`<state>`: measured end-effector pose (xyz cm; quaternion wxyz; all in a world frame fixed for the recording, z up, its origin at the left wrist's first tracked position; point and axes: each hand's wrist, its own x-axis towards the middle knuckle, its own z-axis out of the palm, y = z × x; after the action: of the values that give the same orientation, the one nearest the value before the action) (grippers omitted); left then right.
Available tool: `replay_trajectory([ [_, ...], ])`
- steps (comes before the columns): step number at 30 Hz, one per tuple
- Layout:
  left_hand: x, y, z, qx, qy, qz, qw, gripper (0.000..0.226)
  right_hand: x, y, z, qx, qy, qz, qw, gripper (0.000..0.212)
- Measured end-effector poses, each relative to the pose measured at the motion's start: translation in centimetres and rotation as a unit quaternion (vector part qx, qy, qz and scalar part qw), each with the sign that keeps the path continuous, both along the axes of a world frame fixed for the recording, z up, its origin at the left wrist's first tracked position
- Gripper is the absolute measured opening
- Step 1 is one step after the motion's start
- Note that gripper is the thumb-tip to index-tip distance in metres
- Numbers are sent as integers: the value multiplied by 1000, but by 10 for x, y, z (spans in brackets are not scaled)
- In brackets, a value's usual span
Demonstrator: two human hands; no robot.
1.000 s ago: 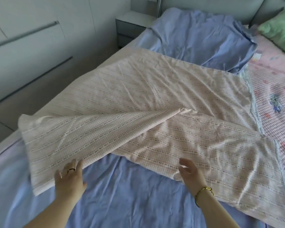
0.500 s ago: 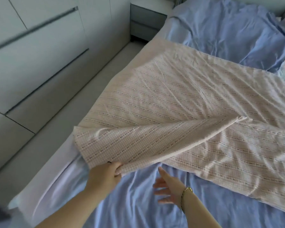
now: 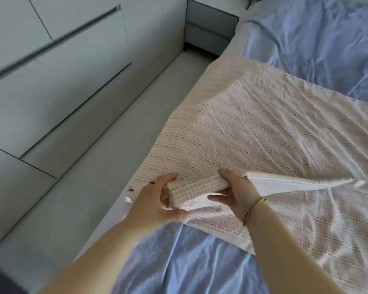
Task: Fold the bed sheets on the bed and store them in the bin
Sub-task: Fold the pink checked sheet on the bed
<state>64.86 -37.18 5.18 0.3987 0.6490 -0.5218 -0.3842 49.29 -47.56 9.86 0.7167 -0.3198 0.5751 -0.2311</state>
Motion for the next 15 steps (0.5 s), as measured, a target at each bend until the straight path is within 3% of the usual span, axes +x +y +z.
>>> replay_trajectory([
  [2,33,-4,-27,57,19,23,998,105,15,-31,5,-17,-28,11,999,16],
  [5,71,-8,-59,170,-60,28,983,120,36,-75,6,-34,-27,52,998,19],
  [7,87,-17,-72,212,-74,64,972,103,52,-103,-2,-40,-6,75,996,22],
  [10,104,-30,-90,221,-41,125,966,34,80,-135,-23,-44,32,96,994,26],
  [11,108,-32,-97,219,-41,135,966,24,91,-143,-33,-47,51,100,993,27],
  [15,103,-31,-126,224,-39,177,957,32,129,-146,-69,-79,110,184,974,26],
])
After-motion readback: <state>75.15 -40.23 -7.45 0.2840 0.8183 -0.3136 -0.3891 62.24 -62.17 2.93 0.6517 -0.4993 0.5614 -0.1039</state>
